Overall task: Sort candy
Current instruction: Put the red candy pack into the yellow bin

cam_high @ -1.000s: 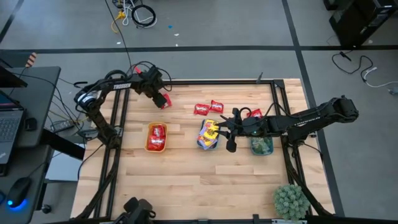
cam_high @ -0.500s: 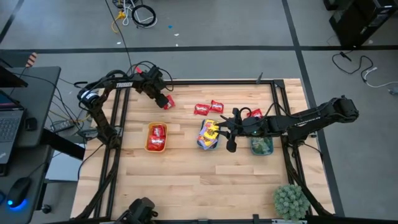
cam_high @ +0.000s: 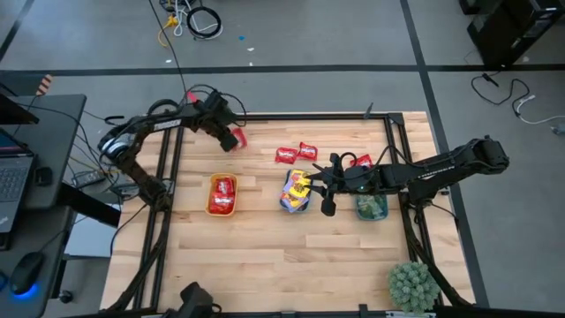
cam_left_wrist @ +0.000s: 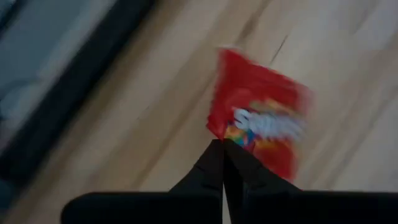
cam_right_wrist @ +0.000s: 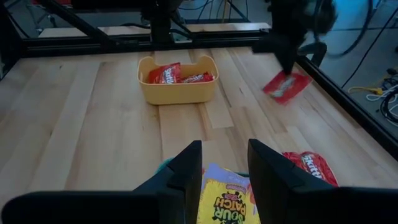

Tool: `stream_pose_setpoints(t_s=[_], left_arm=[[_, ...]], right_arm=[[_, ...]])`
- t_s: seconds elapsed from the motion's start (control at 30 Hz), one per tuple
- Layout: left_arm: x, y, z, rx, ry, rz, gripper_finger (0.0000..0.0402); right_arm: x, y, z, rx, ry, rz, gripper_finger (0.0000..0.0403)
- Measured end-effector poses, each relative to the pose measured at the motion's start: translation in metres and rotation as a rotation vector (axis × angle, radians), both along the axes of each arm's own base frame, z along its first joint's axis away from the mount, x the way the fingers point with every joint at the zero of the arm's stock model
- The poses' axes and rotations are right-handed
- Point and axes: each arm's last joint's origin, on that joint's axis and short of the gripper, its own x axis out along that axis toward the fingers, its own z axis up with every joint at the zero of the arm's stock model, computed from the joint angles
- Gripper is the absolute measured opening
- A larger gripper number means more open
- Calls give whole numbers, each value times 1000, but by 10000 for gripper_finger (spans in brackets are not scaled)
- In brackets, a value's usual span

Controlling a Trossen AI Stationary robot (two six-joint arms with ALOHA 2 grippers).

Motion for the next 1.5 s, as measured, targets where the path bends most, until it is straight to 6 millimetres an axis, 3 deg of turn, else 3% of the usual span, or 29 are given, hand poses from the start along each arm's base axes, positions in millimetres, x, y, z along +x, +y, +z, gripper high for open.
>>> stream_pose_setpoints(t_s=[0.23, 0.4, 0.6, 0.83, 1.03, 1.3, 1.5], left_arm=[[-9, -29, 58, 120, -100, -27, 1], [-16, -67, 95, 142, -196, -96, 1], [-34, -110, 115, 54, -212, -140, 0], [-49, -146, 115, -95, -118, -204, 0], [-47, -164, 112, -158, -68, -271, 0], [-37, -179, 56, -267, -83, -344, 0], [-33, -175, 58, -178, -16, -263, 0]], right_arm=[[0, 0, 0, 0, 0, 0, 115], [0, 0, 0, 0, 0, 0, 113], [0, 0, 0, 0, 0, 0, 113], [0, 0, 0, -6, 1, 3, 113], [0, 0, 0, -5, 0, 2, 113], [0, 0, 0, -4, 0, 2, 113], [0, 0, 0, -4, 0, 1, 113]])
